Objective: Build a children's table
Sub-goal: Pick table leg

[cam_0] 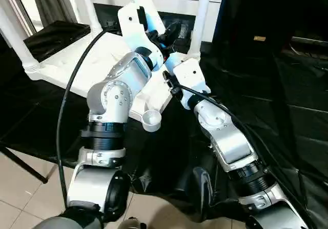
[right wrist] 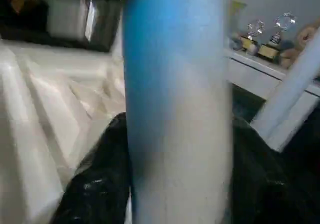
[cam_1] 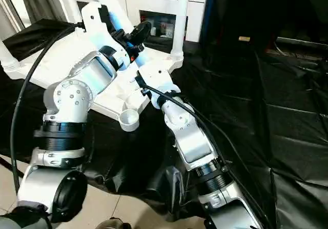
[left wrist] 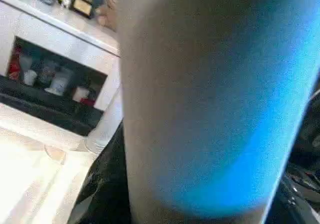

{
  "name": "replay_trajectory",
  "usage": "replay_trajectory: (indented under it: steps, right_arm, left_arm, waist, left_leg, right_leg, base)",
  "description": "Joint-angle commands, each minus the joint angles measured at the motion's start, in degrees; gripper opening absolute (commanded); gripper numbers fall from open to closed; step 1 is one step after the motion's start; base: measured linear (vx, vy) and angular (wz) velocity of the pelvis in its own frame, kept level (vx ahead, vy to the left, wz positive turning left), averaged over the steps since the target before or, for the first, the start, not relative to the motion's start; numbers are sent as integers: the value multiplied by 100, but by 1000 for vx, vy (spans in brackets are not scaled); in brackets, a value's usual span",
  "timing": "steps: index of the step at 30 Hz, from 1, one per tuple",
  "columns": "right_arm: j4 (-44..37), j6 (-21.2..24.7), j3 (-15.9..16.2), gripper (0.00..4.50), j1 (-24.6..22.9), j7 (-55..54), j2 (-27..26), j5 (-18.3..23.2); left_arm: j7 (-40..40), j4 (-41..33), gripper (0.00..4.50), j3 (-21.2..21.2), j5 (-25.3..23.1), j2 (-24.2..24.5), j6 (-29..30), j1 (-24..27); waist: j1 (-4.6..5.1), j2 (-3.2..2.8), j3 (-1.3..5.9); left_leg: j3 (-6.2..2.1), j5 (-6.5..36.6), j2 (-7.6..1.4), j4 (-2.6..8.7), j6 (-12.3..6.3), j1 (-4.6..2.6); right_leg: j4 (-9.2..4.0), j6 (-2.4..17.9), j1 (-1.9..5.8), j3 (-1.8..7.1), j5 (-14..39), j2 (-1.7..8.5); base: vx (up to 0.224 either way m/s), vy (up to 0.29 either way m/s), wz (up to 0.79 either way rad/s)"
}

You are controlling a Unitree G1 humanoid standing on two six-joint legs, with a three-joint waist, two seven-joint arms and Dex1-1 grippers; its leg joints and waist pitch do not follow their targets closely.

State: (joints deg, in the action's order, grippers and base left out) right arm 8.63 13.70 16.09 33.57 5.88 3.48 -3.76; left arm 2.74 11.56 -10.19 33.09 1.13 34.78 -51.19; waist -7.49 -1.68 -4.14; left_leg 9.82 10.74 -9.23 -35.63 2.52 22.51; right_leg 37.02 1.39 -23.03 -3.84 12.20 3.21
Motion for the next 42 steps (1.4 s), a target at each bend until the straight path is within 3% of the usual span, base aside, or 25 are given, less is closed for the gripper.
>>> replay_trajectory:
  steps: [1,2,4,7,8,9,10,12,14,16,20,24,33,42]
  right_arm:
    - [-248,11,-536,262,-18,321,-52,593]
    - [-365,370,-907,282,0,792,-113,1310]
    - [-458,691,-1101,298,21,1169,-95,1760]
    - [-673,1228,-1126,318,51,2080,298,2290]
    - [-912,1516,-1038,332,3,2818,673,2645]
    - [-931,1567,-1039,332,1,2868,702,2694]
    - [-1073,2018,-1068,337,-6,3230,919,3115]
    - [-1091,2112,-1082,341,13,3325,998,3213]
    - [-1120,2736,-1280,341,148,3593,1161,3686]
    - [-1241,2978,-1326,341,180,3824,1230,3987]
    - [-1396,3326,-1347,341,212,4046,1320,4370]
    - [-1404,3573,-1345,341,263,4034,1330,4434]
    - [-1361,4067,-1624,341,395,3726,1224,4774]
    - [-1399,4260,-1735,341,421,3667,1195,4887]
  left_arm:
    - [314,-91,175,29,-268,351,-2,87]
    - [662,-148,174,99,-132,511,196,65]
    - [867,-167,174,103,-2,604,337,34]
    - [1417,-206,174,283,138,924,610,-5]
    - [1735,-244,174,346,296,1122,861,-44]
    - [1765,-247,174,346,316,1139,885,-49]
    - [1985,-278,174,332,493,1262,1083,-88]
    - [2128,-307,174,328,608,1325,1210,-112]
    - [2598,-390,174,333,927,1551,1663,-185]
    - [2752,-382,174,319,1007,1603,1781,-220]
    - [2853,-310,174,256,1150,1604,1921,-279]
    - [2880,-237,173,142,1325,1549,2095,-330]
    - [2565,286,173,-763,2283,1200,2605,-591]
    - [2617,266,173,-718,2226,1208,2761,-558]
  waist:
    - [19,-49,496]
    - [42,-66,494]
    - [60,-66,490]
    - [36,-57,494]
    - [39,-43,486]
    - [5,-52,491]
    - [15,-51,484]
    - [3,-25,484]
    - [1,-14,485]
    - [-9,-9,490]
    - [-60,-15,488]
    - [-91,0,496]
    - [-113,5,498]
    - [-133,-2,502]
  left_leg:
    - [-198,711,-340,399,16,-87]
    - [-203,770,-358,405,-75,-106]
    - [-203,761,-366,403,-118,-107]
    - [-187,600,-368,388,-146,-108]
    - [-182,604,-357,389,-149,-102]
    - [-187,624,-367,379,-149,-110]
    - [-181,604,-365,382,-149,-102]
    - [-177,555,-359,375,-164,-95]
    - [-166,513,-341,369,-146,-87]
    - [-165,468,-351,360,-143,-87]
    - [-163,517,-362,362,-100,-106]
    - [-163,438,-357,364,-56,-89]
    - [-152,415,-330,347,-59,-78]
    - [-169,408,-346,367,6,-80]
  right_leg:
    - [-400,882,364,347,-94,513]
    - [-392,921,354,354,-79,530]
    - [-384,1000,368,351,-147,524]
    - [-367,1147,365,342,-288,518]
    - [-376,1156,375,338,-244,515]
    - [-367,1110,390,345,-165,525]
    - [-374,1108,378,348,-153,520]
    - [-390,1162,382,344,-74,538]
    - [-398,1271,382,335,109,547]
    - [-404,1297,367,330,187,546]
    - [-427,1226,352,333,394,553]
    - [-418,1178,349,328,370,550]
    - [-432,1164,354,324,320,541]
    - [-436,1043,357,326,369,552]
  base:
    - [0,0,0]
    - [0,0,0]
    - [0,0,0]
    - [0,0,0]
    - [0,0,0]
    - [0,0,0]
    - [0,0,0]
    - [0,0,0]
    - [0,0,0]
    - [0,0,0]
    - [0,0,0]
    - [0,0,0]
    - [0,0,0]
    - [0,0,0]
